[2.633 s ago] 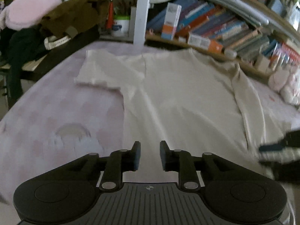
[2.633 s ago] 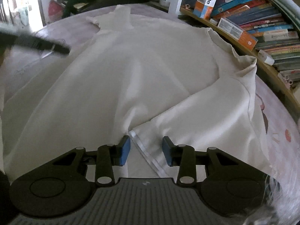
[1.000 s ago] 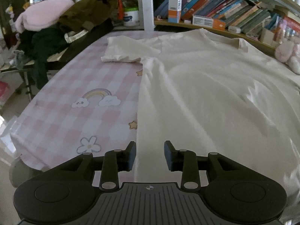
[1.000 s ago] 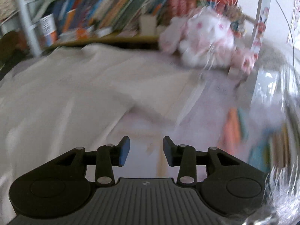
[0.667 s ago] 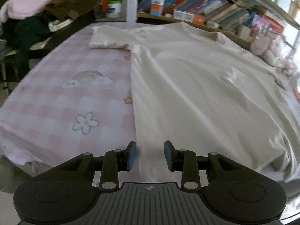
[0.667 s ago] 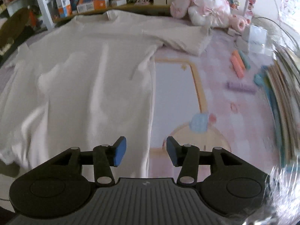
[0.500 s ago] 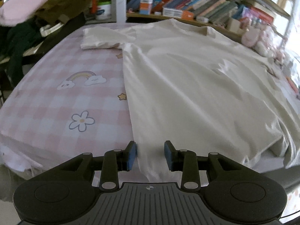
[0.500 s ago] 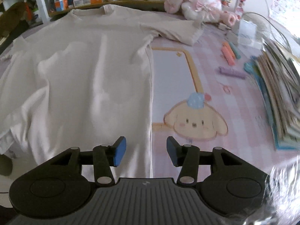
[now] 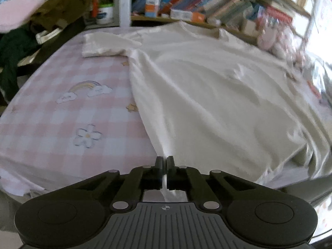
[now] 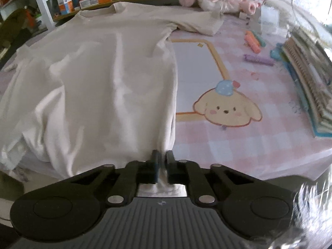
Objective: Fold clothes
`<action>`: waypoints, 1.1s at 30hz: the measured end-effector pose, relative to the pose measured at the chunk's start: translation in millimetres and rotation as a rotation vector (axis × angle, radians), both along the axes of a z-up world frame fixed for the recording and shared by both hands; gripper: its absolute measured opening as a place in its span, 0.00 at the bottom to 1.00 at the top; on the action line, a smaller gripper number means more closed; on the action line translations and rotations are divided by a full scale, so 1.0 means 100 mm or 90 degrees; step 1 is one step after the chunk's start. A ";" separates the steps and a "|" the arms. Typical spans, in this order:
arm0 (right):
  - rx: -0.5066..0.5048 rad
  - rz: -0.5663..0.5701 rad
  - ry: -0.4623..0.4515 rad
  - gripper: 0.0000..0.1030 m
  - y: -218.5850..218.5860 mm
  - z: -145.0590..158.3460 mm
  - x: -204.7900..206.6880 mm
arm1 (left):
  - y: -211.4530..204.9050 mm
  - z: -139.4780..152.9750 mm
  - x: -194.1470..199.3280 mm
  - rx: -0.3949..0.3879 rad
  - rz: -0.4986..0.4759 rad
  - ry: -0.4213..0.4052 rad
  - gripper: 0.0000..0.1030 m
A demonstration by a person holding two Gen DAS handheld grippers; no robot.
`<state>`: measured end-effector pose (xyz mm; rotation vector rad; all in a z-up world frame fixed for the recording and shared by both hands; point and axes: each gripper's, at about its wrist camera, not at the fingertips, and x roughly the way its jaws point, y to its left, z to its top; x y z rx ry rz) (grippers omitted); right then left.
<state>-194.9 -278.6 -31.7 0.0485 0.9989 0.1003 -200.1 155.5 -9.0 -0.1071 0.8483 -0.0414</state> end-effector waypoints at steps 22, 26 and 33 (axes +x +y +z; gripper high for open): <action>-0.003 0.012 0.023 0.05 -0.04 0.10 -0.05 | 0.52 0.09 0.00 0.035 0.065 -0.004 0.02; -0.012 0.006 0.030 0.05 -0.03 0.04 -0.09 | 0.49 0.05 0.01 0.030 0.044 0.009 0.02; -0.057 0.010 0.003 0.34 0.01 0.19 -0.12 | 0.51 0.18 -0.04 0.064 0.033 -0.013 0.29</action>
